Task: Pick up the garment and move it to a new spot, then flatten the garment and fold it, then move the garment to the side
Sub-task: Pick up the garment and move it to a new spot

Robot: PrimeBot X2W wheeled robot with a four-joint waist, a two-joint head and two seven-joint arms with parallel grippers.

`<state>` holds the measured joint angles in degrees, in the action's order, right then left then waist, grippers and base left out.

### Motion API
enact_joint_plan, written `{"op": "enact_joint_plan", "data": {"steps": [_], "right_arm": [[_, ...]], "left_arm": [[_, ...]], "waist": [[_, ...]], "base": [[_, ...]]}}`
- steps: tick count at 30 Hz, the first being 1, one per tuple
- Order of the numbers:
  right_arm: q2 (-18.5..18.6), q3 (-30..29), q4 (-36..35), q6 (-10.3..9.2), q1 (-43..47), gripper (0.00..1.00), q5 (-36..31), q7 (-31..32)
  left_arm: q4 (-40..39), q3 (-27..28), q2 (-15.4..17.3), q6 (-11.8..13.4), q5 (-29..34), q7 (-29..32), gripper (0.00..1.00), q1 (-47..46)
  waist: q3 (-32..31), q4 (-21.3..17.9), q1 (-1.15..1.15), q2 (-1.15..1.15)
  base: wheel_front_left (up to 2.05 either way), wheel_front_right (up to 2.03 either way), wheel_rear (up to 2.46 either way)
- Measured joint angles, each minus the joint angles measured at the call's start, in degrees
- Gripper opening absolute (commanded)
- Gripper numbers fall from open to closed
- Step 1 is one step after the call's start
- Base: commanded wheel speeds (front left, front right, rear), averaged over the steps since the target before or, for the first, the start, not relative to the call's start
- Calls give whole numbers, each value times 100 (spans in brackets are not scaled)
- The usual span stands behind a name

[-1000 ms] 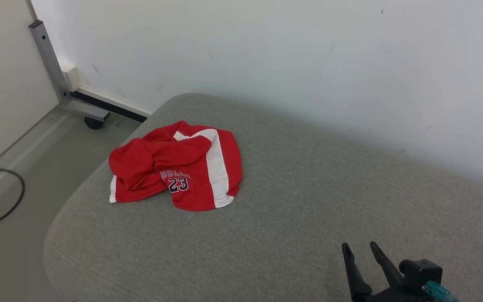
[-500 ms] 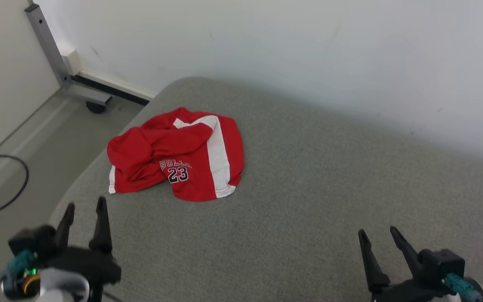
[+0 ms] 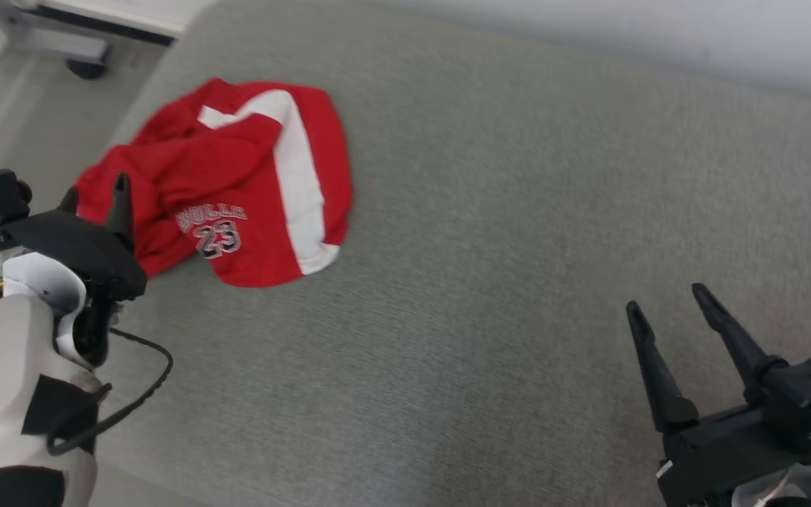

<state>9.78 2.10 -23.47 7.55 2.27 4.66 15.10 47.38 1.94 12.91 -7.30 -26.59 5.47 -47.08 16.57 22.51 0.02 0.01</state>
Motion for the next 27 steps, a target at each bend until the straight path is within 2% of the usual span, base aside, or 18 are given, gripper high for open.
{"op": "enact_joint_plan", "data": {"steps": [6,10,14,15,16,17,21,27], "right_arm": [[-33,-77,-307,0,165,100,-25,13],[-53,-66,-356,0,202,100,-26,0],[-78,-21,-347,0,177,100,-26,-54],[-80,2,-330,0,165,100,-25,-63],[-88,22,-296,0,142,100,-24,-85],[-94,48,-252,0,122,100,-22,-103],[-130,210,15,0,8,100,47,-210],[-278,474,604,0,-181,100,240,-487]], "left_arm": [[638,16,15,199,-34,310,100,-424],[1099,100,-31,428,-143,502,100,-582],[1341,147,159,630,-148,560,98,-805],[1367,154,219,630,-148,537,38,-822],[1384,141,276,625,-138,514,7,-840],[1400,123,327,606,-113,470,0,-855],[1448,49,458,482,-68,279,0,-857],[1380,-113,669,224,7,89,0,-755]], "waist": [[665,-405,0,0],[1076,-727,0,0],[1326,-1062,-3,-2],[1368,-1137,-4,-2],[1402,-1206,-4,-2],[1427,-1272,-3,-2],[1373,-1449,-2,-2],[941,-1611,0,0]], "base": [[0,0,0],[0,0,0],[0,0,0],[0,0,0],[0,0,0],[0,0,0],[0,0,0],[0,0,0]]}}
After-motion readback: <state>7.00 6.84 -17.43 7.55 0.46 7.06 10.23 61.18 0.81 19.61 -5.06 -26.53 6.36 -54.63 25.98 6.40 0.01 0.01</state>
